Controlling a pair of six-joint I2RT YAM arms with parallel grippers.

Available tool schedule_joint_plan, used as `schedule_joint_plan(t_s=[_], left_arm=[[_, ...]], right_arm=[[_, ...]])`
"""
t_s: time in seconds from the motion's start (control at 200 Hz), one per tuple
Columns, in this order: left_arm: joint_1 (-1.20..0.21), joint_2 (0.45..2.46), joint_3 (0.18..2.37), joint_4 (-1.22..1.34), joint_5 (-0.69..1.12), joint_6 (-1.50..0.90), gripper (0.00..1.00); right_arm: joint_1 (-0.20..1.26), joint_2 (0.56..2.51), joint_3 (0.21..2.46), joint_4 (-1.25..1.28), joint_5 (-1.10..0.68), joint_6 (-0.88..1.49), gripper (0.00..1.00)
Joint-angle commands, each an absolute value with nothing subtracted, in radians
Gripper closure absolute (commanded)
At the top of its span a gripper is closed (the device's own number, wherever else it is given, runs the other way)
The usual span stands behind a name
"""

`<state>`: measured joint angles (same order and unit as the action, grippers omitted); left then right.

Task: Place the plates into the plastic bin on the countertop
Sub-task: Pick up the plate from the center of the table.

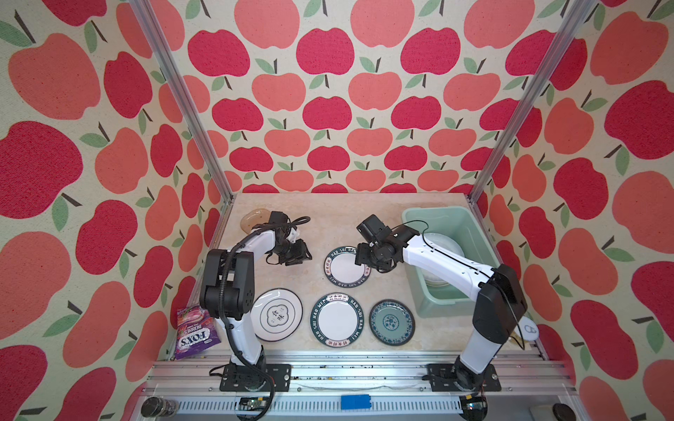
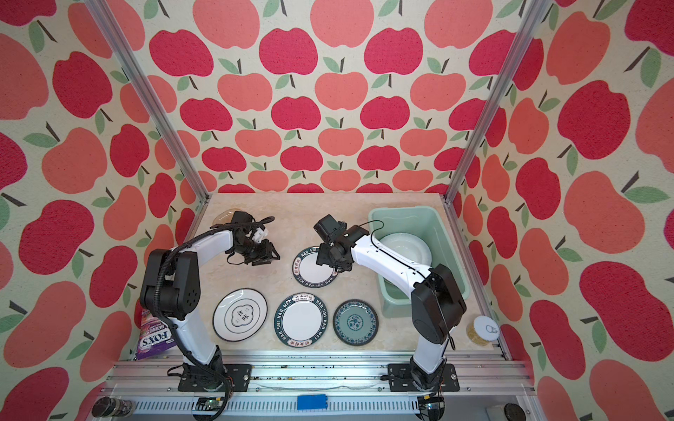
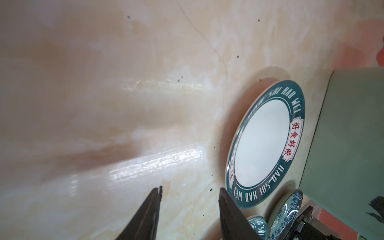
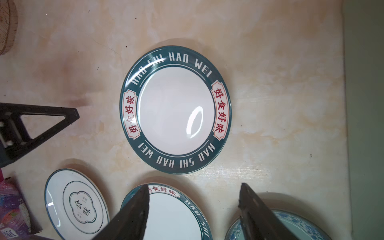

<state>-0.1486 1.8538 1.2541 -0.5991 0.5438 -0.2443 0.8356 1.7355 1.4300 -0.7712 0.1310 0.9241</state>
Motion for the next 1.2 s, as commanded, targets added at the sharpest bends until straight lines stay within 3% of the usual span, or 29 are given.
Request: schedule_joint_plan(t_s=[0.0, 0.28, 1.006, 1.191], left_arm=[[-0.208, 1.858, 1.309, -0.573, 0.583, -0.244, 0.41], [-0.291, 2.004, 1.452, -0.610, 0.603, -0.221, 0.39], [-0.280, 2.183, 1.596, -0.675, 0.650, -0.193, 0.38], [-0.272, 2.194, 1.603, -0.680, 0.658, -0.198, 0.42]], right_arm=[[0.831, 1.704, 1.327, -0.720, 0.126, 1.005, 0.30], [0.825, 1.784, 1.244, -0.552, 0.044, 1.072, 0.30], [0.791, 1.875, 1.089, -0.201, -0.020, 1.204, 0.33], [0.782, 1.879, 1.023, -0.048, -0.030, 1.236, 0.37]])
